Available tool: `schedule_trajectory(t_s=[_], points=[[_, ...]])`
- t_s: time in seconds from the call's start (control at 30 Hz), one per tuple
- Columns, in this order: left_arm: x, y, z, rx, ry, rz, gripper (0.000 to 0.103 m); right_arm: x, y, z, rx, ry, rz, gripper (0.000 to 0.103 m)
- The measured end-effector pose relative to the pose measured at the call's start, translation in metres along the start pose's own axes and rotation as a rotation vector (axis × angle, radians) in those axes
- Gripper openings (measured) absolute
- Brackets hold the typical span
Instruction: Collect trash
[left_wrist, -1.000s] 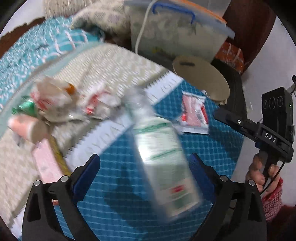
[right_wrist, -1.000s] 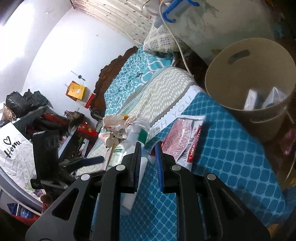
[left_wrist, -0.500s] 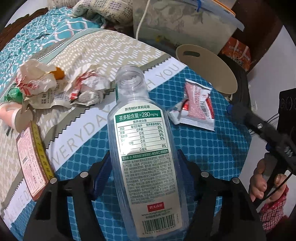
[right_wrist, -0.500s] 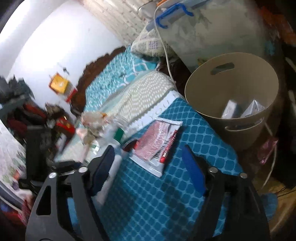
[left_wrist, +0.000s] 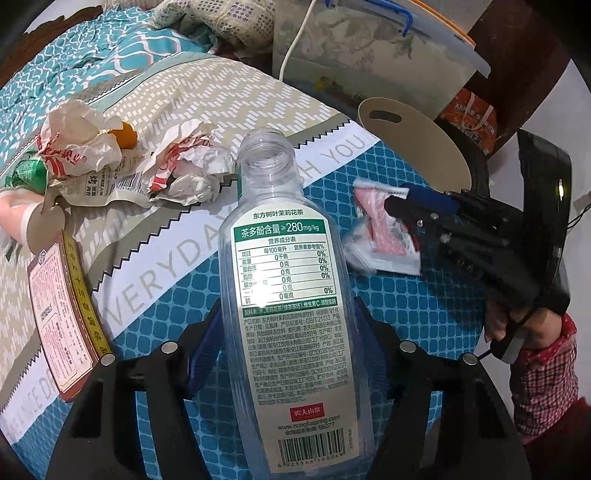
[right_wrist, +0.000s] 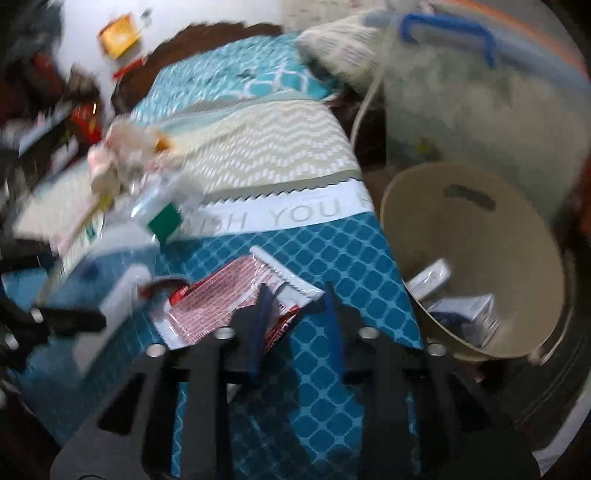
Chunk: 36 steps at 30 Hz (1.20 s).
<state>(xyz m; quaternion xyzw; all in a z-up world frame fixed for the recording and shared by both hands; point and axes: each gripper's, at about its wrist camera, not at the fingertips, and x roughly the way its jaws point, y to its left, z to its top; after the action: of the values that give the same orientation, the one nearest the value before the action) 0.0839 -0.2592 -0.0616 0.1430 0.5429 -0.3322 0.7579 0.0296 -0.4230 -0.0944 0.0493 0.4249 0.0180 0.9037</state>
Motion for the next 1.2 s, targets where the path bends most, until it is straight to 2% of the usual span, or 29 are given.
schedule_trajectory(t_s=[0.07, 0.13, 0.27, 0.4, 0.6, 0.77, 0.93, 0.97, 1.0, 1.03, 1.07, 1.13, 1.17, 1.2], points=[[-0.001, -0.003, 0.0, 0.008, -0.002, 0.009, 0.062, -0.002, 0.003, -0.004, -0.007, -0.014, 0.001, 0.015], [-0.001, -0.005, 0.001, 0.013, -0.002, 0.008, 0.062, -0.008, -0.001, -0.007, 0.029, -0.045, 0.021, 0.013], [-0.003, -0.009, 0.007, 0.003, 0.007, -0.057, 0.061, -0.029, -0.017, -0.008, 0.107, -0.127, 0.02, 0.011], [-0.005, -0.027, 0.024, 0.037, -0.013, -0.083, 0.061, -0.051, -0.043, -0.003, 0.175, -0.205, -0.044, 0.01], [0.011, -0.064, 0.066, 0.108, -0.013, -0.161, 0.06, -0.077, -0.114, -0.004, 0.343, -0.288, -0.166, 0.01], [0.038, -0.099, 0.11, 0.168, 0.004, -0.182, 0.06, -0.08, -0.152, -0.01, 0.435, -0.295, -0.223, 0.01], [0.067, -0.119, 0.149, 0.155, 0.03, -0.186, 0.062, -0.063, -0.165, -0.011, 0.469, -0.262, -0.251, 0.013], [0.072, -0.119, 0.156, 0.132, 0.04, -0.181, 0.064, -0.06, -0.166, -0.011, 0.476, -0.253, -0.245, 0.013], [0.075, -0.119, 0.161, 0.115, 0.044, -0.179, 0.074, -0.057, -0.167, -0.01, 0.484, -0.244, -0.236, 0.013], [0.074, -0.117, 0.166, 0.096, 0.031, -0.183, 0.076, -0.056, -0.168, -0.011, 0.493, -0.24, -0.225, 0.014], [0.071, -0.116, 0.17, 0.087, 0.018, -0.19, 0.076, -0.056, -0.168, -0.012, 0.501, -0.246, -0.213, 0.016], [0.057, -0.113, 0.173, 0.078, -0.016, -0.208, 0.076, -0.058, -0.166, -0.014, 0.508, -0.257, -0.198, 0.034], [0.048, -0.111, 0.172, 0.08, -0.039, -0.217, 0.076, -0.061, -0.164, -0.016, 0.512, -0.27, -0.197, 0.064], [0.039, -0.109, 0.17, 0.083, -0.059, -0.214, 0.076, -0.065, -0.162, -0.017, 0.514, -0.291, -0.202, 0.079]])
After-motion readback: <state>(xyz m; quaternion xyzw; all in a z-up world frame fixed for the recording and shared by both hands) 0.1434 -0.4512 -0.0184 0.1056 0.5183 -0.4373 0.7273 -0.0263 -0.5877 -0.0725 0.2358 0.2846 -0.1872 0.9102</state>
